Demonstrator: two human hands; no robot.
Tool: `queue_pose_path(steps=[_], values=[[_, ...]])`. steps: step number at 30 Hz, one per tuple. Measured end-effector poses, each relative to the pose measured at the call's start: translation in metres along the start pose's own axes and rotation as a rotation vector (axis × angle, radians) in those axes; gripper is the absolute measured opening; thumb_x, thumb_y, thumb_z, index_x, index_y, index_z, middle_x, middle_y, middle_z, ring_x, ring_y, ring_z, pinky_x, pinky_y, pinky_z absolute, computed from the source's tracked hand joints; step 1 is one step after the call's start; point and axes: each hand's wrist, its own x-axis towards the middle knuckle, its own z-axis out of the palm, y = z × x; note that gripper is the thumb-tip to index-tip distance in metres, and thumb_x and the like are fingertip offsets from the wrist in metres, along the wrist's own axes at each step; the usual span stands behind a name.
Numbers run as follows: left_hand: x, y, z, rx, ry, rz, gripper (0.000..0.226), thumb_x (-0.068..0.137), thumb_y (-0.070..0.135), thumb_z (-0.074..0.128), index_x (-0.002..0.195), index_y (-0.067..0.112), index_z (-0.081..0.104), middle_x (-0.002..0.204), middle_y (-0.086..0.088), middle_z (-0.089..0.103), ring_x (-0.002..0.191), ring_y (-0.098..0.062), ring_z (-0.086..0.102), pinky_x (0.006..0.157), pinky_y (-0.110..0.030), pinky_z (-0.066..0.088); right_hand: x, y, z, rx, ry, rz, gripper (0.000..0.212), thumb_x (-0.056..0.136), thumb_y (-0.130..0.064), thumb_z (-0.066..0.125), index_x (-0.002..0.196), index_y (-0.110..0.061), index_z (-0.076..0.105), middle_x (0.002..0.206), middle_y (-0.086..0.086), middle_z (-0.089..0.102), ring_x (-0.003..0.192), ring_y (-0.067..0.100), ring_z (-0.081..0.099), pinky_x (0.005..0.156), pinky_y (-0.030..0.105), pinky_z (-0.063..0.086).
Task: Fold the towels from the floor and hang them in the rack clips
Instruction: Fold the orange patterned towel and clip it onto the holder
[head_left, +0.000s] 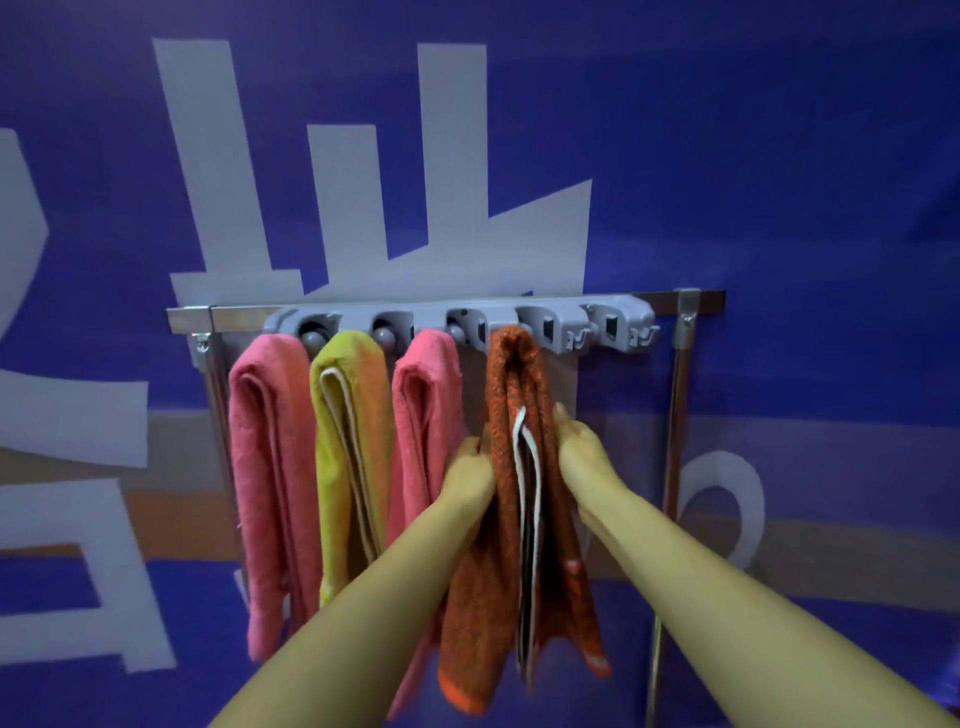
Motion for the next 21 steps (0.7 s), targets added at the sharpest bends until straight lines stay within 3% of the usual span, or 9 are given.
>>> queue_pose_path(steps=[3, 5, 8, 9, 11, 12, 14, 17, 21], values=[[-0.047, -0.030, -0.009, 0.242, 0.029, -0.148, 0.045, 0.093, 0.035, 0.046, 0.117, -0.002, 0.057, 0.119, -0.019, 0.062, 0.113, -0.035, 0.058, 0.097, -0.040, 0.047, -0.041, 0.032, -0.018, -0.142, 0.109, 0.091, 0.056, 0.096, -0.047, 0.032, 0.115, -0.002, 0.059, 0.120, 0.020, 0.061, 0.117, 0.037, 0.054, 0.102, 0.040, 0.041], [-0.075, -0.043, -0.016, 0.312, 0.019, -0.219, 0.043, 0.091, 0.023, 0.050, 0.115, -0.011, 0.057, 0.118, -0.028, 0.061, 0.110, -0.037, 0.060, 0.089, -0.042, 0.049, -0.072, 0.046, -0.027, -0.209, 0.119, 0.104, 0.049, 0.097, -0.044, 0.032, 0.105, -0.004, 0.060, 0.118, 0.026, 0.060, 0.114, 0.040, 0.055, 0.096, 0.040, 0.041], [-0.131, -0.073, -0.026, 0.271, -0.021, -0.299, 0.042, 0.082, 0.017, 0.057, 0.112, -0.012, 0.059, 0.104, -0.020, 0.062, 0.097, -0.028, 0.061, 0.079, -0.036, 0.049, -0.118, 0.096, -0.041, -0.286, 0.060, 0.194, 0.043, 0.096, -0.045, 0.034, 0.095, -0.010, 0.059, 0.113, 0.030, 0.062, 0.108, 0.045, 0.057, 0.096, 0.047, 0.045], [-0.147, -0.079, -0.030, 0.277, -0.031, -0.328, 0.039, 0.081, 0.020, 0.058, 0.108, -0.009, 0.060, 0.099, -0.019, 0.061, 0.090, -0.027, 0.060, 0.078, -0.033, 0.049, -0.134, 0.108, -0.046, -0.316, 0.052, 0.229, 0.047, 0.095, -0.046, 0.034, 0.099, -0.007, 0.060, 0.113, 0.028, 0.062, 0.108, 0.044, 0.057, 0.097, 0.048, 0.045], [-0.174, -0.098, -0.035, 0.383, -0.060, -0.375, 0.021, 0.089, 0.018, 0.054, 0.084, -0.002, 0.058, 0.086, -0.016, 0.056, 0.071, -0.024, 0.054, 0.062, -0.024, 0.045, -0.165, 0.132, -0.054, -0.385, 0.010, 0.283, 0.050, 0.095, -0.045, 0.035, 0.101, -0.003, 0.060, 0.112, 0.025, 0.063, 0.106, 0.041, 0.058, 0.097, 0.048, 0.044], [-0.189, -0.115, -0.036, 0.433, -0.064, -0.392, 0.020, 0.092, 0.016, 0.052, 0.082, -0.001, 0.057, 0.084, -0.020, 0.054, 0.069, -0.025, 0.053, 0.058, -0.028, 0.042, -0.180, 0.151, -0.055, -0.400, -0.011, 0.297, 0.049, 0.096, -0.044, 0.035, 0.098, -0.002, 0.060, 0.109, 0.025, 0.064, 0.104, 0.040, 0.059, 0.096, 0.047, 0.045], [-0.207, -0.144, -0.037, 0.452, -0.081, -0.442, 0.019, 0.092, 0.012, 0.051, 0.081, -0.002, 0.058, 0.074, -0.019, 0.051, 0.073, -0.025, 0.049, 0.056, -0.034, 0.036, -0.201, 0.180, -0.054, -0.438, -0.052, 0.341, 0.045, 0.096, -0.041, 0.036, 0.080, -0.005, 0.058, 0.101, 0.025, 0.066, 0.098, 0.039, 0.061, 0.093, 0.045, 0.047], [-0.223, -0.194, -0.040, 0.484, -0.098, -0.507, 0.037, 0.090, 0.011, 0.052, 0.055, 0.012, 0.039, 0.055, -0.007, 0.035, 0.057, -0.021, 0.034, 0.042, -0.022, 0.027, -0.229, 0.222, -0.044, -0.482, -0.103, 0.403, 0.047, 0.096, -0.038, 0.037, 0.055, -0.014, 0.040, 0.085, 0.021, 0.061, 0.083, 0.034, 0.058, 0.081, 0.037, 0.045], [-0.235, -0.261, -0.044, 0.488, -0.126, -0.631, 0.029, 0.088, 0.011, 0.053, 0.061, 0.003, 0.051, 0.056, -0.006, 0.040, 0.057, -0.019, 0.039, 0.049, -0.026, 0.033, -0.251, 0.282, -0.025, -0.516, -0.173, 0.495, 0.042, 0.096, -0.033, 0.041, 0.059, -0.012, 0.043, 0.082, 0.024, 0.061, 0.083, 0.038, 0.059, 0.082, 0.041, 0.046]])
